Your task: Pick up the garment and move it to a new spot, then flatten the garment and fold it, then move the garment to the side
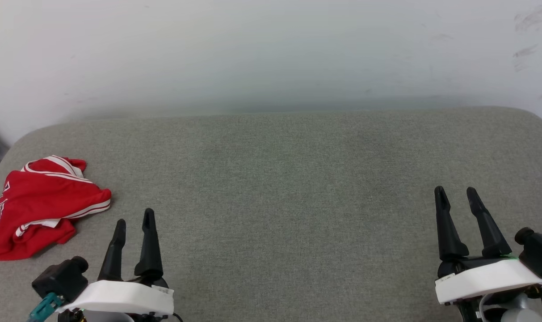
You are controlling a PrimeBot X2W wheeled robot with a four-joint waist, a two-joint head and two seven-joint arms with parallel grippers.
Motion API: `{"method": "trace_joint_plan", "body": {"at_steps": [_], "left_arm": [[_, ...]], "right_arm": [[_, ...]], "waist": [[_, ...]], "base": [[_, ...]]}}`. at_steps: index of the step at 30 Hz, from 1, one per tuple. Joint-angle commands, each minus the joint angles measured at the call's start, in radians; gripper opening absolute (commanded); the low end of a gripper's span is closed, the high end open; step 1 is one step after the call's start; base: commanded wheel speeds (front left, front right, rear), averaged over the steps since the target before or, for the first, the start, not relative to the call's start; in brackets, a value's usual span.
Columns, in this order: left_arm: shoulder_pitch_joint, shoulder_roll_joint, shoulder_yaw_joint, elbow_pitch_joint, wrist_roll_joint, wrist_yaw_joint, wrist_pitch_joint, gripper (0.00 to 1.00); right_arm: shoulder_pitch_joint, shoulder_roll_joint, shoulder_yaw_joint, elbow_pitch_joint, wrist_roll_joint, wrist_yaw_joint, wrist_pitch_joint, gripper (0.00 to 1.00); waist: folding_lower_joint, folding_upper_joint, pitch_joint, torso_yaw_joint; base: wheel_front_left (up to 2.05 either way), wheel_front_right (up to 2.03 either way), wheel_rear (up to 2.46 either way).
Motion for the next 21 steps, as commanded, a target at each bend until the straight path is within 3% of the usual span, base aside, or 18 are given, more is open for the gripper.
{"method": "trace_joint_plan", "body": {"at_steps": [1, 6, 17, 21], "left_arm": [[-0.002, 0.005, -0.015, -0.016, 0.047, 0.005, -0.009, 1.0], [0.004, 0.034, -0.081, -0.007, 0.15, 0.041, -0.023, 1.0], [0.011, 0.103, -0.209, 0.025, 0.263, 0.134, -0.051, 1.0], [0.021, 0.108, -0.231, 0.038, 0.255, 0.132, -0.06, 1.0]], "right_arm": [[0.004, -0.002, 0.004, -0.017, -0.04, 0.0, -0.01, 1.0], [0.012, -0.002, 0.008, -0.022, -0.122, 0.0, -0.023, 1.0], [0.032, -0.002, 0.013, -0.014, -0.268, 0.0, -0.051, 1.0], [0.04, -0.002, 0.016, -0.005, -0.308, 0.0, -0.061, 1.0]], "waist": [[0.0, 0.0, 0.0, 0.0], [0.0, 0.0, -0.002, 0.0], [0.0, 0.0, -0.004, -0.001], [0.0, 0.0, -0.005, -0.001]], "base": [[0.0, 0.0, 0.0], [0.0, 0.0, 0.0], [0.0, 0.0, 0.0], [0.0, 0.0, 0.0]]}}
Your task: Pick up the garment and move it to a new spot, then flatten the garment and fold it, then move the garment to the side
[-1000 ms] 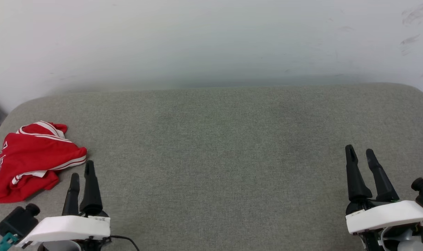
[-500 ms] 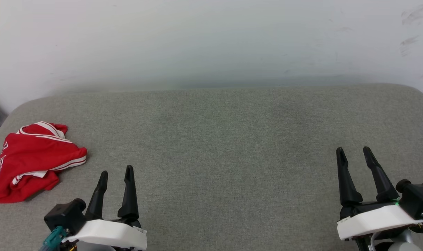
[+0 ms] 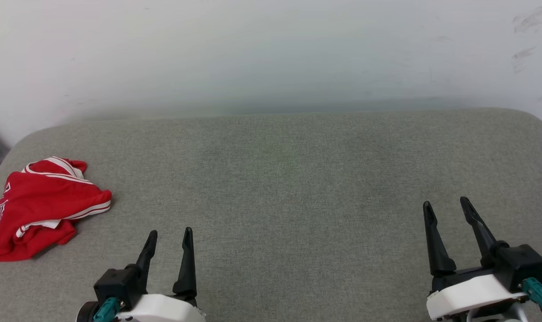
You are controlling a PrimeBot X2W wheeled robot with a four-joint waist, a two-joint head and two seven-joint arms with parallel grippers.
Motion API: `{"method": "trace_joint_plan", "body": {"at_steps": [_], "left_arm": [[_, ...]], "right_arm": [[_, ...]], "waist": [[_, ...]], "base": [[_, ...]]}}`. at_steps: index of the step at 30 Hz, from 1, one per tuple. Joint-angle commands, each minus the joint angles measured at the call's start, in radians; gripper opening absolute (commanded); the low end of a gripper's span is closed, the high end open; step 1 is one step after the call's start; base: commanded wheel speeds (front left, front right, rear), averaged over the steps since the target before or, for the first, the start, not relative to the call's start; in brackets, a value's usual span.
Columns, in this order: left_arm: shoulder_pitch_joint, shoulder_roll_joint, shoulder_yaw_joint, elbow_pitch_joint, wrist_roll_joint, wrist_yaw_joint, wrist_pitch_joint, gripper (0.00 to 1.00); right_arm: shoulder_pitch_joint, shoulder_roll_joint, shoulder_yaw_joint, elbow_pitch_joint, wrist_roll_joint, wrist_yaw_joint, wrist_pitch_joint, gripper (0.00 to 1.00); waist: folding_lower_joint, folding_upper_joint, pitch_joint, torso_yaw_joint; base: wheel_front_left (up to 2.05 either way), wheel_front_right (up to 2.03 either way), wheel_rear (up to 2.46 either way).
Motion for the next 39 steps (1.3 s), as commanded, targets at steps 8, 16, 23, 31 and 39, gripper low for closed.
{"method": "trace_joint_plan", "body": {"at_steps": [8, 16, 23, 31, 39], "left_arm": [[0.02, -0.013, 0.018, 0.009, 0.039, -0.039, -0.025, 1.0], [0.033, -0.019, 0.013, 0.033, 0.13, -0.063, -0.042, 1.0], [0.047, -0.046, 0.026, 0.044, 0.131, -0.1, -0.054, 1.0], [0.065, -0.083, 0.081, 0.037, 0.147, -0.173, -0.069, 1.0], [0.08, -0.097, 0.104, 0.058, 0.198, -0.212, -0.085, 1.0]], "right_arm": [[0.013, -0.001, 0.01, 0.005, -0.094, 0.0, -0.026, 1.0], [0.017, -0.001, 0.008, 0.01, -0.144, 0.0, -0.043, 1.0], [0.023, -0.001, 0.008, 0.013, -0.16, 0.0, -0.055, 1.0], [0.031, -0.001, 0.008, 0.028, -0.106, 0.0, -0.07, 1.0], [0.038, -0.001, 0.005, 0.054, -0.085, 0.0, -0.084, 1.0]], "waist": [[0.0, 0.0, -0.001, 0.001], [0.0, 0.0, -0.004, 0.0], [0.0, 0.0, -0.006, 0.0], [0.0, 0.0, -0.01, 0.002], [0.0, 0.0, -0.014, 0.001]], "base": [[0.0, 0.0, 0.0], [0.0, 0.0, 0.0], [0.0, 0.0, 0.0], [0.0, 0.0, 0.0], [0.0, 0.0, 0.0]]}}
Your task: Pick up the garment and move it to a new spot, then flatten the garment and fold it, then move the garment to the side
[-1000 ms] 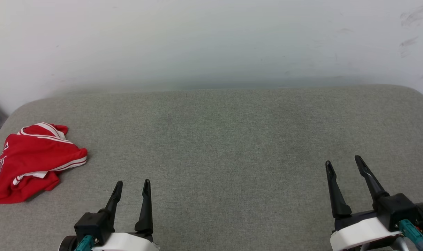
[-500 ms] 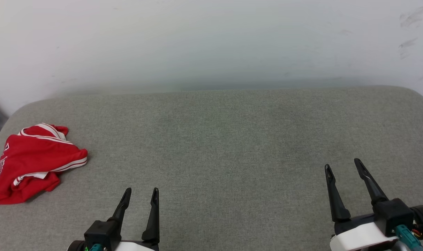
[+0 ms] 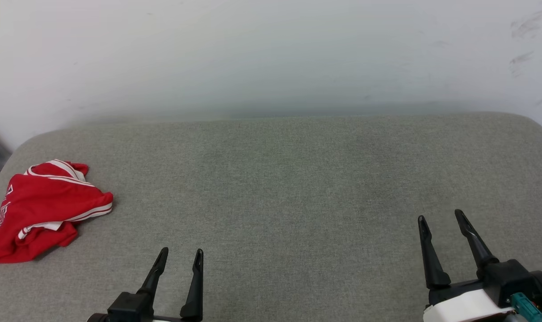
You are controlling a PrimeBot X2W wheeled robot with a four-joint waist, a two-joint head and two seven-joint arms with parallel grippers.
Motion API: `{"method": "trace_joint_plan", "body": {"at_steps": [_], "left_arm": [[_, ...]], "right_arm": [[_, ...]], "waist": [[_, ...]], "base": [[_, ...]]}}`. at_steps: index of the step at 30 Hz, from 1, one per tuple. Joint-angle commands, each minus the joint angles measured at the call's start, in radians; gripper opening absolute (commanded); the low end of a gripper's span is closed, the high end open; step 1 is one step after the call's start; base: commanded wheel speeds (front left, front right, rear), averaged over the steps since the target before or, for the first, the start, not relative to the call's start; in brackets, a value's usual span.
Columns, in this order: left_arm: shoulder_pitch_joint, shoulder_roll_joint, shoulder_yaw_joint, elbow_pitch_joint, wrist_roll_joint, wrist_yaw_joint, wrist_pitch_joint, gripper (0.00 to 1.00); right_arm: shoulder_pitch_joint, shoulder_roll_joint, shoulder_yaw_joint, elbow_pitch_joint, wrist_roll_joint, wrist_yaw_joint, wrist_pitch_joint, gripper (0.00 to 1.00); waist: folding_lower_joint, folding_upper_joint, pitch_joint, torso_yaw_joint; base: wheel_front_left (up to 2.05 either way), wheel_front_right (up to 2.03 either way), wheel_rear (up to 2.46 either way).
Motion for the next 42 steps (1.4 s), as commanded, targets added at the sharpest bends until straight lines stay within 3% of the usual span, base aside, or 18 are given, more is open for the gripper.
{"method": "trace_joint_plan", "body": {"at_steps": [1, 19, 42], "left_arm": [[0.009, -0.001, -0.002, 0.002, 0.017, -0.005, -0.007, 1.0], [-0.005, -0.003, 0.0, 0.016, 0.02, 0.002, -0.011, 1.0], [-0.018, -0.004, 0.033, -0.004, 0.045, 0.009, -0.011, 1.0]], "right_arm": [[0.014, 0.0, 0.0, 0.003, -0.017, 0.0, -0.007, 1.0], [0.016, 0.0, 0.003, 0.016, -0.016, 0.0, -0.011, 1.0], [-0.008, 0.0, 0.098, 0.008, -0.034, 0.0, -0.011, 1.0]], "waist": [[0.0, -0.0001, 0.0, 0.0], [0.0, -0.0001, 0.013, 0.033], [0.0, -0.0001, 0.035, 0.364]], "base": [[0.0, 0.0, 0.0], [0.0, 0.0, 0.0], [0.0, 0.0, 0.0]]}}
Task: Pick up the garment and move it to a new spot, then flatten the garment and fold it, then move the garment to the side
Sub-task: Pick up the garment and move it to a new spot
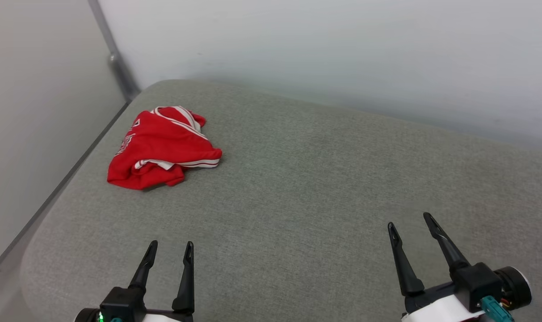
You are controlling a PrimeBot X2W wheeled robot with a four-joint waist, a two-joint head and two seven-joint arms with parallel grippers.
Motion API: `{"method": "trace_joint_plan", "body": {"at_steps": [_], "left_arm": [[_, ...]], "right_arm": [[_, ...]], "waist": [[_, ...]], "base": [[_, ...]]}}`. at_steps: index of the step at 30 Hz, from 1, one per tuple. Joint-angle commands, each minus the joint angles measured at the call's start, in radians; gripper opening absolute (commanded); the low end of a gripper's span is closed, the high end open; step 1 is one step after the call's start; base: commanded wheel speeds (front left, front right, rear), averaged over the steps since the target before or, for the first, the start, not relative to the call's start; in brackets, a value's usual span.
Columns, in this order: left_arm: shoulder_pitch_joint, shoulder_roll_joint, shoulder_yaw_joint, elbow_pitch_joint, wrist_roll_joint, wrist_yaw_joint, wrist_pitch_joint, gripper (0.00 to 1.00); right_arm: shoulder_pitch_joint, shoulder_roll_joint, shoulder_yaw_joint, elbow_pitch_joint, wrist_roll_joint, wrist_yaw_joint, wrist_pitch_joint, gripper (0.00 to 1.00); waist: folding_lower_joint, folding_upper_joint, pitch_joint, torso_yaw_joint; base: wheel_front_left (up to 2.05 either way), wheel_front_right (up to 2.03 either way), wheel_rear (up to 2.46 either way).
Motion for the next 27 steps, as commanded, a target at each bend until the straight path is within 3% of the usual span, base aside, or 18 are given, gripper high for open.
{"method": "trace_joint_plan", "body": {"at_steps": [1, 13, 27], "left_arm": [[0.001, -0.001, -0.003, -0.003, -0.002, 0.001, -0.003, 1.0], [0.009, -0.001, 0.001, -0.014, -0.021, -0.016, -0.003, 1.0], [0.011, -0.001, 0.017, 0.0, -0.06, -0.036, -0.003, 1.0]], "right_arm": [[-0.007, 0.001, 0.007, -0.001, 0.003, 0.0, -0.002, 1.0], [-0.006, 0.0, 0.03, 0.004, 0.012, 0.0, -0.002, 1.0], [-0.007, 0.0, 0.047, 0.007, 0.017, 0.0, -0.002, 1.0]], "waist": [[0.0, 0.0, -0.003, 0.039], [0.0, 0.0, -0.015, 0.139], [0.0, 0.0, -0.017, 0.138]], "base": [[0.0, 0.0, 0.0], [0.0, 0.0, 0.0], [0.0, 0.0, 0.0]]}}
